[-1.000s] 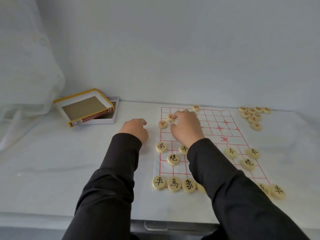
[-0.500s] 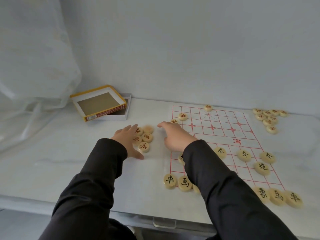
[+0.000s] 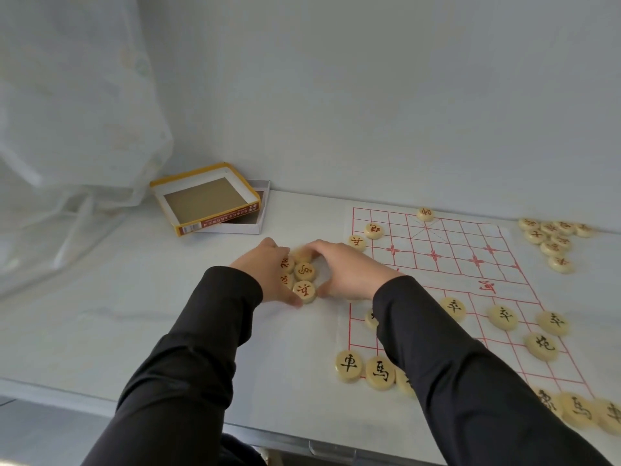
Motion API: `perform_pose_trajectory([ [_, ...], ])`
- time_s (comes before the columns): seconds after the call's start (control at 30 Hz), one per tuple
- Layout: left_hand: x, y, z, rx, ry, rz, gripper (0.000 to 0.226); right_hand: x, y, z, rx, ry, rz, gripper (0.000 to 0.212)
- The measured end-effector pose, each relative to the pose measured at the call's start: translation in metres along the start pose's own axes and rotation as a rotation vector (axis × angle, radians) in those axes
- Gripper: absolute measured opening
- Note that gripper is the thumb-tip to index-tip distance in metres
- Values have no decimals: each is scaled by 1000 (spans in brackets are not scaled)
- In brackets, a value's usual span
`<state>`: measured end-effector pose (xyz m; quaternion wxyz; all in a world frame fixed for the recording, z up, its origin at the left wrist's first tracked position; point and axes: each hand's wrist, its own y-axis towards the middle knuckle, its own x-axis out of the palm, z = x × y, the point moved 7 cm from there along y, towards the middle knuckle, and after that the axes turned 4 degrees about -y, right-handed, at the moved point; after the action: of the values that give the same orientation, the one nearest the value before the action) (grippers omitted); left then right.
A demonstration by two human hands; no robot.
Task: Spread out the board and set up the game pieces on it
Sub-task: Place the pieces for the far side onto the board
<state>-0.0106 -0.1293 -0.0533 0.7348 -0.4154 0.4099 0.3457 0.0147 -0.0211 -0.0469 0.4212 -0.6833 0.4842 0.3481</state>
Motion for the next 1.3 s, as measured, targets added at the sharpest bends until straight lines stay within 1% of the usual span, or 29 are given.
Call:
perform_pose_trajectory([
  [0.07,0,1,2,12,-16,4,83,0,1,-1,-19,-36,13,74],
  [0.13,-2,2,1,13,-19,10,82,0,1,-2,-31,-63,24,73],
  [0.23,-3,3,-3,-2,-14,9,86,-4,-1,-2,-39,-67,43,65],
  [0.33,-1,4,-4,-2,-41,3,99,-5,-2,-3,-47,-58,55,59],
  [0.4,0,4,-4,-1,-41,9,103,-5,-2,-3,-48,-56,63,56],
  [0.6,2,2,2,8,-27,3,103,-6,-2,-3,-49,-47,98,40],
  [0.7,4,2,4,16,-22,1,106,-5,0,-4,-42,-35,111,35],
  [0.8,6,3,5,12,-19,6,109,-3,1,-5,-14,-19,125,34],
  [0.97,5,3,5,12,-43,7,104,-1,3,-6,25,-67,145,34],
  [1.3,5,4,4,15,-59,4,102,-8,0,1,35,28,200,21],
])
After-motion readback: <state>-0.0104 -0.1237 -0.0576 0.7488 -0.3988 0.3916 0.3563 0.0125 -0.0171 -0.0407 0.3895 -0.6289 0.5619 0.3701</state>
